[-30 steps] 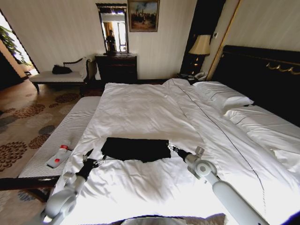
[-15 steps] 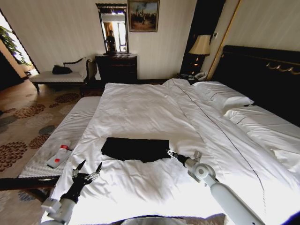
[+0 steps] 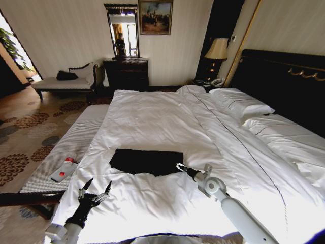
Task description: Fold the clothes on the bed.
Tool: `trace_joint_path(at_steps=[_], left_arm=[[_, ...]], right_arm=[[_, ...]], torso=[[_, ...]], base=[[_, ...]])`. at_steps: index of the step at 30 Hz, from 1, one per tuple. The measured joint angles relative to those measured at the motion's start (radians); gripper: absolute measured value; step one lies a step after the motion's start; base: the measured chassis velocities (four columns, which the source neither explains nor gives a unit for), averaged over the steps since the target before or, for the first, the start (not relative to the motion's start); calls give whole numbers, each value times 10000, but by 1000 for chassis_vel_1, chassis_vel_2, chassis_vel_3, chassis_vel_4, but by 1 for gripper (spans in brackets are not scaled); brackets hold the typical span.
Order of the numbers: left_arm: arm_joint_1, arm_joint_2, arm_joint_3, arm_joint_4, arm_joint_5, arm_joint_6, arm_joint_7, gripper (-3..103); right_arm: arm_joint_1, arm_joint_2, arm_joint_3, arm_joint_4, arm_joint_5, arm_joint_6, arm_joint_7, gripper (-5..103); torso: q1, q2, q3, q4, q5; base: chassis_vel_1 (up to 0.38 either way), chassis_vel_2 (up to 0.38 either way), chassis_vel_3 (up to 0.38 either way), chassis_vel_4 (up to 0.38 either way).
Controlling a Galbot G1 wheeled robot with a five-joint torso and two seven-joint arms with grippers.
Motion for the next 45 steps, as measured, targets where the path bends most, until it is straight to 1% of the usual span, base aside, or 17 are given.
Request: trace_joint_path(at_steps=[4,7,9,13,16,17,18,20,24,25,27,28,29,32,37,40,45], left_arm=[[-85,-21,118,-28,4,17,-15,100],[-90,-58,172,2,18,18,-20,100],[-93,-67,188,16,25,18,-22,100],[-130,-73,228,21,37,18,-40,100],[-146,-75,227,-2,50,19,-46,100],[-155,-98,214,-48,52,19,-50,100],[-182,-162,182,-158,44,24,-58,100],[-190,-170,183,-173,43,26,-58,100],[-206,-231,259,-223,102,35,-69,100],[-206,-231,259,-223,102,35,-69,100],[-177,-276,294,-254,163,52,-70,100],[-183,-303,304,-255,189,52,-78,100],[-193,-328,309,-258,206,52,-91,100],[-203,-356,314,-280,251,54,-124,100],[-201,-396,226,-177,588,3,-140,100],[-195,-417,206,-152,543,-14,-155,100],[-380,-417,307,-153,454,0,-205,100]], right_arm=[[27,54,-96,-32,-56,-6,-7,100],[29,82,-131,-38,-73,-6,-7,91],[30,87,-146,-38,-78,-6,-7,91],[37,117,-193,-2,-110,-5,-1,70],[23,126,-201,38,-126,-3,10,64],[-3,122,-208,83,-138,0,14,58],[-49,44,-215,240,-163,6,40,42],[-48,26,-215,271,-164,7,47,42],[-84,-16,-178,358,-177,31,82,21],[-84,-16,-178,358,-177,31,82,21],[-169,0,-133,404,-200,41,84,10],[-198,20,-119,421,-209,46,84,10],[-214,44,-111,429,-218,54,84,5],[-219,97,-106,429,-231,79,85,2],[-180,223,-117,444,-277,304,59,2],[-196,259,-65,564,-296,418,88,2],[-353,-49,182,985,-290,523,174,2]], torso=[[1,0,0,0,0],[0,0,0,0,1],[0,0,1,1,1],[1,0,1,1,1],[1,0,1,2,1],[1,0,1,1,2],[0,0,1,2,2],[0,0,1,1,2],[1,0,1,2,1],[1,0,1,2,1],[1,0,1,2,2],[0,0,1,2,2],[0,0,1,1,1],[0,0,0,0,0],[1,0,1,1,1],[0,0,1,3,1],[1,0,1,2,2]], base=[[0,0,0,0],[0,0,0,0],[0,0,0,0],[0,0,0,0],[0,0,0,0],[0,0,0,0],[0,0,0,0],[0,0,0,0],[0,0,0,0],[0,0,0,0],[0,0,0,0],[0,0,0,0],[0,0,0,0],[0,0,0,0],[0,0,0,0],[0,0,0,0],[0,0,0,0]])
